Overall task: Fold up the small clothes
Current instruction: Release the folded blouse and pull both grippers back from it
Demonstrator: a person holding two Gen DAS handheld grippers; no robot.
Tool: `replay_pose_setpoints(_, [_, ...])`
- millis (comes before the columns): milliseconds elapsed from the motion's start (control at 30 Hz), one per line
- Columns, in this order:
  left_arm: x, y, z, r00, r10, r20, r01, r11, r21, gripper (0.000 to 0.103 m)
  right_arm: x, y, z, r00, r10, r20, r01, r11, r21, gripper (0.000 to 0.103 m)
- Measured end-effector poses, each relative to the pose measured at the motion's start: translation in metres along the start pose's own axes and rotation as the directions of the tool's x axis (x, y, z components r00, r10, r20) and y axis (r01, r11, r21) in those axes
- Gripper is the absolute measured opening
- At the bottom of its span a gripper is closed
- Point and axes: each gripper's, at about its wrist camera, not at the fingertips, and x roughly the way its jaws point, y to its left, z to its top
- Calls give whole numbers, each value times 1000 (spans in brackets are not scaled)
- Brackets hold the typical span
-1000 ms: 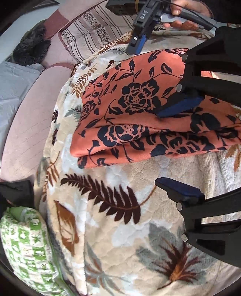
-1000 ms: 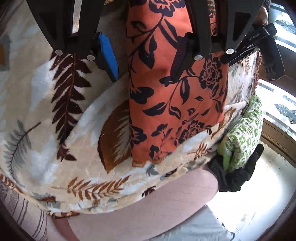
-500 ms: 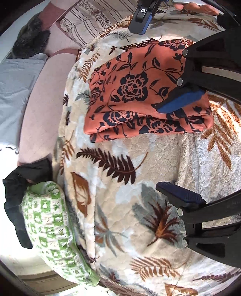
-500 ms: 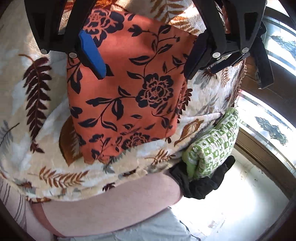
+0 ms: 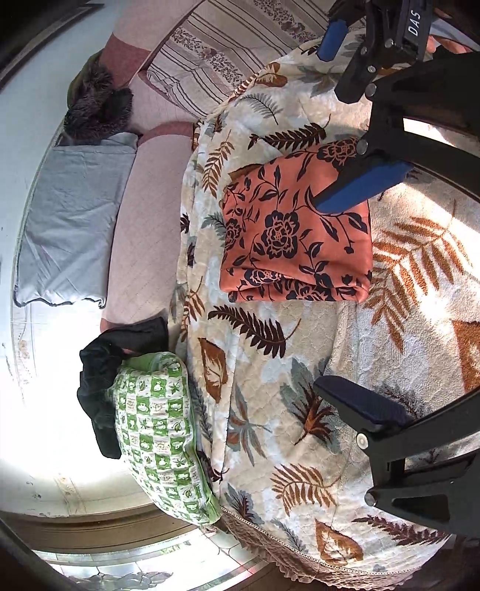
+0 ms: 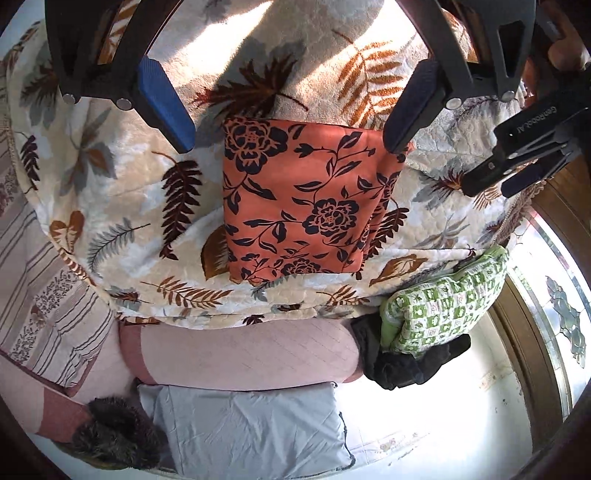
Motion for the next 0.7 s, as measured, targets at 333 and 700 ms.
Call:
replay_pose_setpoints(333, [-12,-12,-9,999,39,-36,-38,999,22,95,-15,2,-16,996,-71,-52,70,997,-25,103])
replay_pose_setpoints(700, [-16,-18,-7,999,26,-20,-25,999,32,95,-25,4,-12,995,-90,-50,87,994,-58,103])
